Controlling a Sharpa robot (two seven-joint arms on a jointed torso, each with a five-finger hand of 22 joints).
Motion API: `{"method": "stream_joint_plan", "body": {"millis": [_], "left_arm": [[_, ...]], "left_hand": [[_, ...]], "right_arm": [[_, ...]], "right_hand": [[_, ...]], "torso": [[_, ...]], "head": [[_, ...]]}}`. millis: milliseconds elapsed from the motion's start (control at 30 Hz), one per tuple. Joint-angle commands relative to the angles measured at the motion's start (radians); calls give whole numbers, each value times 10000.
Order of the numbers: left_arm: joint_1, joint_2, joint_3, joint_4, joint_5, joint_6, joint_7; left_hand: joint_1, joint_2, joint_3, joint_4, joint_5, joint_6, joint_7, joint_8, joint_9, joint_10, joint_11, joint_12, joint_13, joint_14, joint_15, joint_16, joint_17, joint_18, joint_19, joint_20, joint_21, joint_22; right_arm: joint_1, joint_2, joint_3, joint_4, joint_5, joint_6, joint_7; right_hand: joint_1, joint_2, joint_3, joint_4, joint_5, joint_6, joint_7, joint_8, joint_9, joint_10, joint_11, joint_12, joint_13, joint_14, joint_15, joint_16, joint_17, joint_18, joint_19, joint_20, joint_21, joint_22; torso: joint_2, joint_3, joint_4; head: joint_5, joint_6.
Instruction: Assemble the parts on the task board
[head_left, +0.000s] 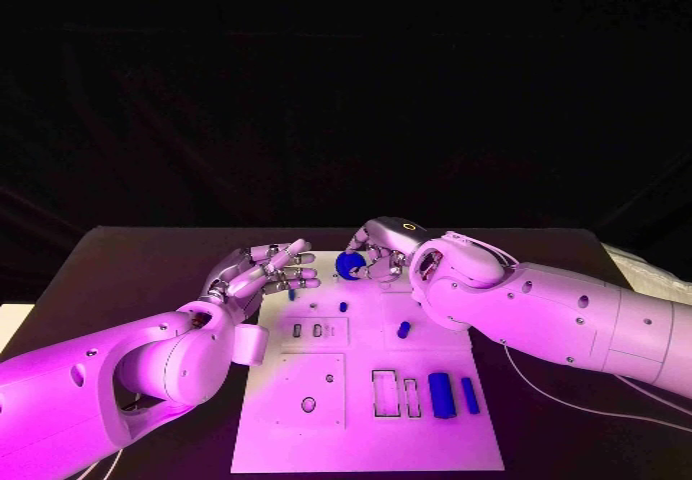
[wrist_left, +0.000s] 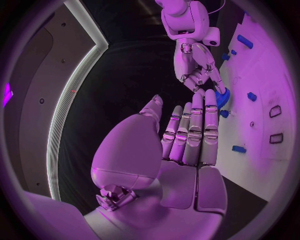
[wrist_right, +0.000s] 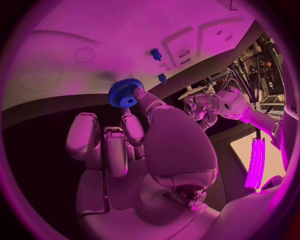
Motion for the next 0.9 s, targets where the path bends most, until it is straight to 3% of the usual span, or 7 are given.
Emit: {"method": "stream_joint_plan", "body": {"millis": [33, 367, 700, 800, 900], "left_arm": [[7, 26, 7, -2, 3, 212, 65], [8, 70, 7, -31, 3, 211, 74], [8, 80, 7, -43, 3, 209, 80], [8, 81, 7, -43, 3, 208, 78], [8, 82, 7, -43, 3, 205, 76]], "left_hand": [[37, 89, 20, -59, 40, 36, 15, -45, -4, -14, 36, -40, -6, 37, 51, -50, 16, 101, 17, 49, 32, -5], [37, 89, 20, -59, 40, 36, 15, -45, -4, -14, 36, -40, -6, 37, 51, -50, 16, 101, 17, 49, 32, -5], [37, 89, 20, -59, 40, 36, 15, -45, -4, -14, 36, -40, -6, 37, 51, -50, 16, 101, 17, 49, 32, -5], [37, 89, 20, -59, 40, 36, 15, -45, -4, -14, 36, -40, -6, 37, 51, -50, 16, 101, 17, 49, 32, -5], [37, 89, 20, -59, 40, 36, 15, -45, -4, -14, 36, -40, -6, 37, 51, -50, 16, 101, 17, 49, 32, -5]], "right_arm": [[-34, 211, -24, -166, -506, 136, -254], [-265, 781, -96, -631, -806, 235, -260], [-305, 949, -118, -772, -828, 341, -214], [-307, 983, -122, -808, -828, 387, -198], [-308, 1019, -128, -851, -817, 447, -178]], "right_hand": [[-112, 11, 63, 34, -38, 468, -150, 234, 176, -32, 44, -58, -21, 811, -65, 12, 1475, -136, 8, -27, 30, -12], [-171, -13, 82, 45, 0, 436, -142, 208, 167, -53, 50, -110, -49, 805, -62, -5, 1445, -132, -3, -24, 19, -33], [-293, -102, 93, 61, 25, 335, -102, 133, 137, -126, 79, -269, -144, 802, -43, -12, 1436, -129, -21, -14, 1, -62], [-447, -234, 34, 101, 7, 141, -29, 10, 77, -233, 136, -498, -296, 801, -1, -14, 1437, -126, -46, 11, -23, -104], [-610, -400, -73, 145, -6, -391, 122, -317, -73, -329, 266, -663, -390, 801, 101, -13, 1443, -121, -85, 89, -62, -168]], "torso": [[6, 16, -10], [8, 25, -12], [3, 35, -38], [5, 33, -33], [4, 30, -27]], "head": [[26, -27], [69, -45], [109, -59], [103, -60], [101, -59]]}}
